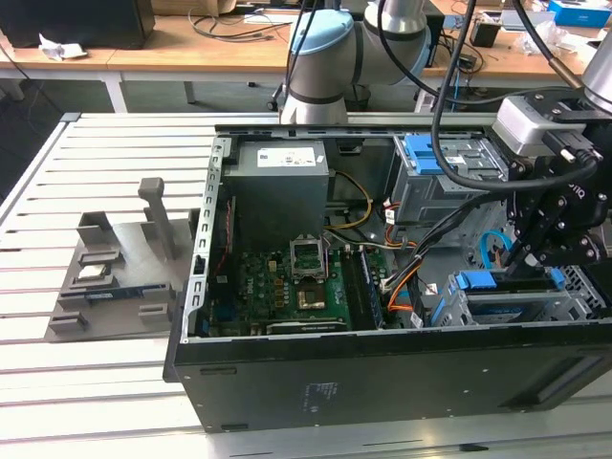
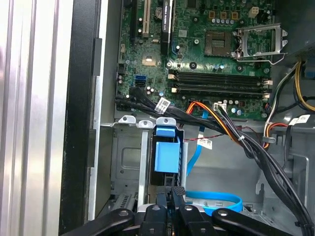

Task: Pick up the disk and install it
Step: 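Insert the second disk wire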

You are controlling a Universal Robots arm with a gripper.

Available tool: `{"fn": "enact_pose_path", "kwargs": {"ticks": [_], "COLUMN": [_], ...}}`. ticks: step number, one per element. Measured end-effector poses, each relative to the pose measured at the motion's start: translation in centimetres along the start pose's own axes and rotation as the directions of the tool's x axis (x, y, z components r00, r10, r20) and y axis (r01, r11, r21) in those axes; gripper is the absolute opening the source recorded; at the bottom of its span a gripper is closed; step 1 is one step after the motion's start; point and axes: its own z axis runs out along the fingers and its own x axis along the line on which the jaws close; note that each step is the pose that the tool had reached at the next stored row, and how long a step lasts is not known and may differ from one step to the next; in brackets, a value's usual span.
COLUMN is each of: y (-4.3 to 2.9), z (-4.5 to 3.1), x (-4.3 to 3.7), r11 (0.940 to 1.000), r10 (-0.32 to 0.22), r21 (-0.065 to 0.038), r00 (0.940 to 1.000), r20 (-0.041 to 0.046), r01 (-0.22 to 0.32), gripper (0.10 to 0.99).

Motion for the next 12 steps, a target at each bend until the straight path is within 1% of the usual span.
{"fn": "enact_pose_path", "kwargs": {"ticks": [2, 4, 12], "y": [0.00, 0.00, -0.01], "z": [0.01, 0.08, 0.46], "x": [-0.01, -0.01, -0.02], "r11": [1.0000, 1.0000, 1.0000], "r10": [0.000, 0.000, 0.000], "r21": [0.000, 0.001, 0.001], "r00": [1.0000, 1.0000, 1.0000], "r20": [0.0072, 0.0091, 0.0093], "r01": [0.000, 0.000, 0.000], "gripper": [0.161, 0.161, 0.161]}}
